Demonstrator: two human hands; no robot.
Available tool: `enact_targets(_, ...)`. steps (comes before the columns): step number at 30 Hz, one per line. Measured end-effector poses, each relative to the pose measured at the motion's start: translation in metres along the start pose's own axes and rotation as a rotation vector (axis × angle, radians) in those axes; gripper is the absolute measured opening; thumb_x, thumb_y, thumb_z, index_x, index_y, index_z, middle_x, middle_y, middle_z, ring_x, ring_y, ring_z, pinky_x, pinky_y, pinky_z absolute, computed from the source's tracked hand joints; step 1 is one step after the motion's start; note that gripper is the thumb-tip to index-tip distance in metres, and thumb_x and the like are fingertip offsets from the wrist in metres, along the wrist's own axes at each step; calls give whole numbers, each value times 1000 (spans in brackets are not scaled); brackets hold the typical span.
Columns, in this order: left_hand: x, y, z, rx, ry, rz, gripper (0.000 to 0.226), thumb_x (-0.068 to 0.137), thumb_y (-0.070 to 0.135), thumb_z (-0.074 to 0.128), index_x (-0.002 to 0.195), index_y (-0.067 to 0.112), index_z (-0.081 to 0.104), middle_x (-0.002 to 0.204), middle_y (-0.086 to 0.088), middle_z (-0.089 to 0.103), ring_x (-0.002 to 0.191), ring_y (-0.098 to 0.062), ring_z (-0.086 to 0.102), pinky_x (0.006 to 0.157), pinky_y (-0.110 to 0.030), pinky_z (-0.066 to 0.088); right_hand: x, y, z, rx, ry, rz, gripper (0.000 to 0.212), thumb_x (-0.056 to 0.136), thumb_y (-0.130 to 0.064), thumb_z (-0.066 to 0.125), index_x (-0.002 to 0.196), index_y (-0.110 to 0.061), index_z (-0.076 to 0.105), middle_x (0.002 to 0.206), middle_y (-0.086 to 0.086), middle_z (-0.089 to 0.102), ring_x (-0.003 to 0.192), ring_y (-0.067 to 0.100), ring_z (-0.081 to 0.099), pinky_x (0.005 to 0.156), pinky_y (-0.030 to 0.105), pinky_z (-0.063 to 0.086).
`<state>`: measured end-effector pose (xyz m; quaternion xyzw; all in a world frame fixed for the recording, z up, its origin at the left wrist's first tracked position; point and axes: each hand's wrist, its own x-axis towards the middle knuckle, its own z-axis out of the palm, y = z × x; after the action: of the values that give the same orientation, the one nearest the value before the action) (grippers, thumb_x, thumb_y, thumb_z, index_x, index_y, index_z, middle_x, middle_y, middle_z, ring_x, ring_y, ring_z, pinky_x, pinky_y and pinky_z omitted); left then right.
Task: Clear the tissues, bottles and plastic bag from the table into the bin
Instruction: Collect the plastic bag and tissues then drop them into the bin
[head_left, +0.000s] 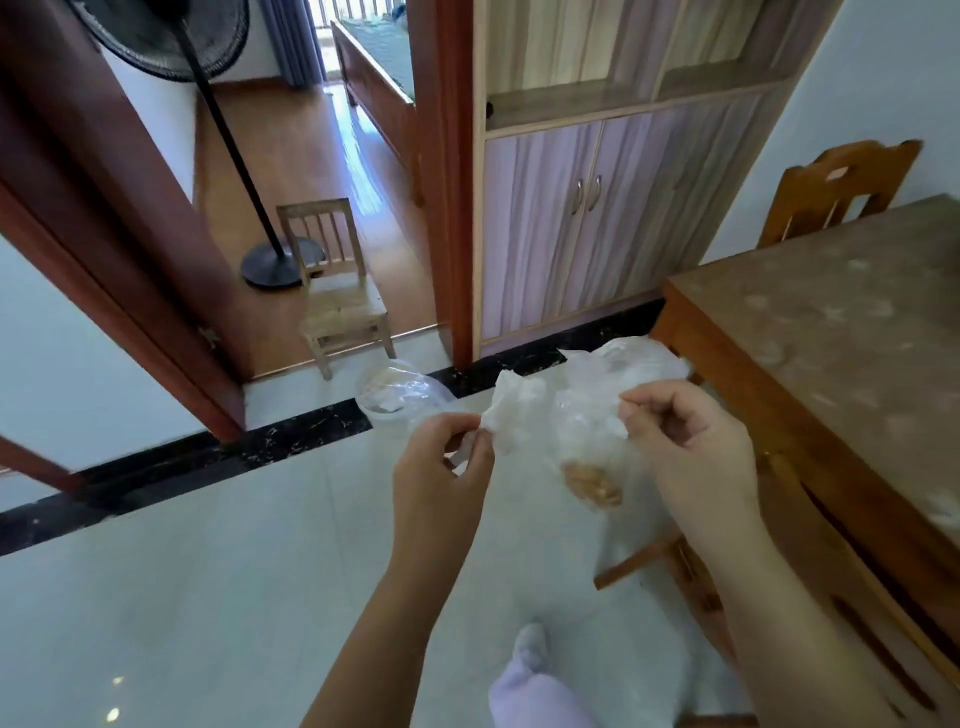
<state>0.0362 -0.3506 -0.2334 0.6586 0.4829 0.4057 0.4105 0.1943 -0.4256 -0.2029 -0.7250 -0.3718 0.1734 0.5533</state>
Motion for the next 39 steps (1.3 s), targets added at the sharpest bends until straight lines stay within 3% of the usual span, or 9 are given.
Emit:
enact_targets(5, 108, 1, 50, -27, -65, 12, 17, 81, 10, 63, 78, 27, 63, 76, 8, 64, 66, 1, 54, 60, -6, 38, 100, 18, 14, -18, 90, 29, 19, 81, -8, 63, 74, -25, 61, 69, 0, 58, 60, 3, 50, 53, 7, 41)
enact_targets(9, 201, 19, 106, -25, -161, 24, 14, 83, 15, 61, 79, 29, 61, 81, 0, 66, 68, -10, 56, 57, -12, 40, 193, 29, 14, -16, 160, 29, 19, 82, -7, 63, 75, -24, 62, 69, 1, 60, 59, 6, 51, 53, 10, 43)
enact_targets(13, 289, 44, 156, 17, -226, 133, 15, 84, 15, 60, 81, 30, 60, 83, 3, 64, 75, -11, 58, 67, -25, 46, 275, 33, 8, -55, 234, -6, 16, 81, -8, 64, 76, -22, 64, 66, -5, 61, 63, 11, 55, 53, 15, 44)
enact_targets(16, 339, 52, 189, 2, -264, 148, 27, 84, 12, 60, 75, 36, 55, 78, 12, 61, 72, -4, 55, 64, -18, 41, 326, 38, 5, -59, 305, 3, 14, 81, -6, 64, 77, -20, 64, 72, 1, 63, 66, 10, 53, 55, 9, 41)
enact_targets(20, 400, 44, 241, -30, -321, 135, 16, 83, 12, 60, 79, 27, 61, 79, 7, 63, 74, -10, 58, 64, -16, 41, 391, 56, 2, -65, 359, 45, 18, 80, -6, 65, 75, -24, 65, 68, -8, 63, 63, 5, 55, 56, 11, 41)
enact_targets(24, 466, 45, 295, -59, -396, 173, 15, 83, 12, 61, 78, 26, 62, 74, 11, 62, 66, 0, 55, 57, -7, 39, 462, 74, 4, -72, 439, 72, 19, 80, -6, 65, 73, -24, 65, 68, -7, 64, 60, 3, 55, 54, 9, 40)
enact_targets(28, 552, 53, 338, -95, -483, 202, 21, 83, 13, 61, 77, 33, 60, 76, 5, 62, 67, -10, 55, 58, -18, 41, 538, 78, 10, -124, 492, 93, 20, 81, -7, 64, 73, -25, 63, 69, -8, 65, 65, 2, 58, 56, 10, 45)
enact_targets(33, 644, 83, 396, -170, -606, 261, 23, 84, 11, 60, 76, 33, 60, 82, 4, 66, 77, -10, 60, 67, -20, 46, 621, 74, 2, -159, 644, 82, 20, 81, -6, 64, 73, -25, 62, 77, -10, 65, 73, -3, 59, 58, 4, 42)
enact_targets(39, 683, 112, 486, -258, -799, 293, 25, 83, 8, 61, 75, 31, 61, 76, 9, 67, 70, -2, 60, 64, -15, 47, 679, 94, -29, -227, 846, 136, 16, 79, -6, 65, 74, -21, 64, 75, -12, 65, 73, -3, 59, 58, 6, 43)
